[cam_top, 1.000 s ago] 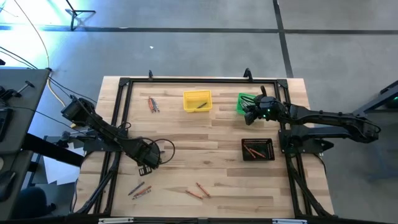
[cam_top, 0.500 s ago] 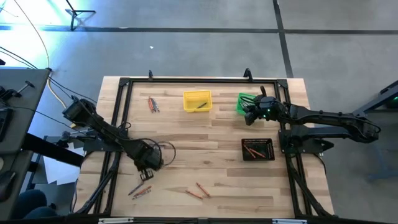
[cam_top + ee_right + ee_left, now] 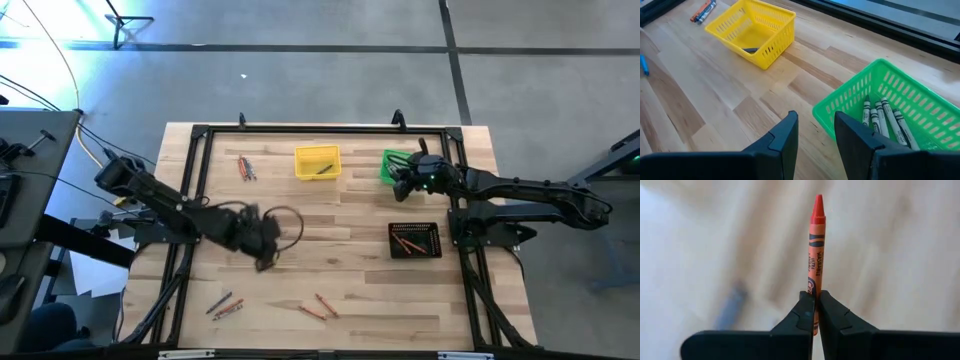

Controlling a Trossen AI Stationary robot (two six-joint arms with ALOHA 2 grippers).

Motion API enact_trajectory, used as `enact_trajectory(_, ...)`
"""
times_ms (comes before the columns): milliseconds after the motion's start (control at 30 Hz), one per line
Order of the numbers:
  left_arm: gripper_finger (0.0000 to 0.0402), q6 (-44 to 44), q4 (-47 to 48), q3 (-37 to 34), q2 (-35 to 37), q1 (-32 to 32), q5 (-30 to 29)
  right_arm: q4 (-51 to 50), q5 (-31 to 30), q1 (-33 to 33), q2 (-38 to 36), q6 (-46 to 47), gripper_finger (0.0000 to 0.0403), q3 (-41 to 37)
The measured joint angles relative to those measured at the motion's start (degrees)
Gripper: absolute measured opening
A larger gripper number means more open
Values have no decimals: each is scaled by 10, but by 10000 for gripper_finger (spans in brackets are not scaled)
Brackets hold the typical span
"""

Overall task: Sort crayons
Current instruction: Put the orange crayon into the black basket

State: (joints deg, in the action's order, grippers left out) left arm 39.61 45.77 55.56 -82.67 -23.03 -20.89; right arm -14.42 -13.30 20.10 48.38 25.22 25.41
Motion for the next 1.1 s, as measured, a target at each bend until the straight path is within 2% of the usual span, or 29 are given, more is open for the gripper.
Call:
enact_trajectory(67, 1, -50, -15, 14, 0, 31, -76, 10, 0, 0, 0, 2, 122, 0)
enact_trajectory(133, 1, -110, -70, 21, 0, 72, -127, 19, 0, 0, 0, 2, 122, 0)
enact_trajectory(233, 1, -203, -169, 21, 0, 142, -135, 34, 0, 0, 0, 2, 122, 0)
enact_trajectory(333, 1, -274, -279, 22, -12, 213, -95, 46, 0, 0, 0, 2, 122, 0)
enact_trajectory(500, 0, -322, -397, 22, -48, 300, 11, 57, 0, 0, 0, 1, 122, 0)
enact_trajectory(700, 0, -348, -477, 22, -108, 349, 29, 59, 0, 0, 0, -6, 122, 0)
enact_trajectory(833, 0, -348, -527, 21, -144, 360, 63, 59, 0, 0, 0, -12, 122, 0)
enact_trajectory(1033, 0, -325, -697, 21, -194, 332, 214, 59, -1, 0, 0, -13, 122, 0)
enact_trajectory(1100, 0, -324, -742, 21, -208, 316, 240, 60, 0, 0, 0, -13, 122, 0)
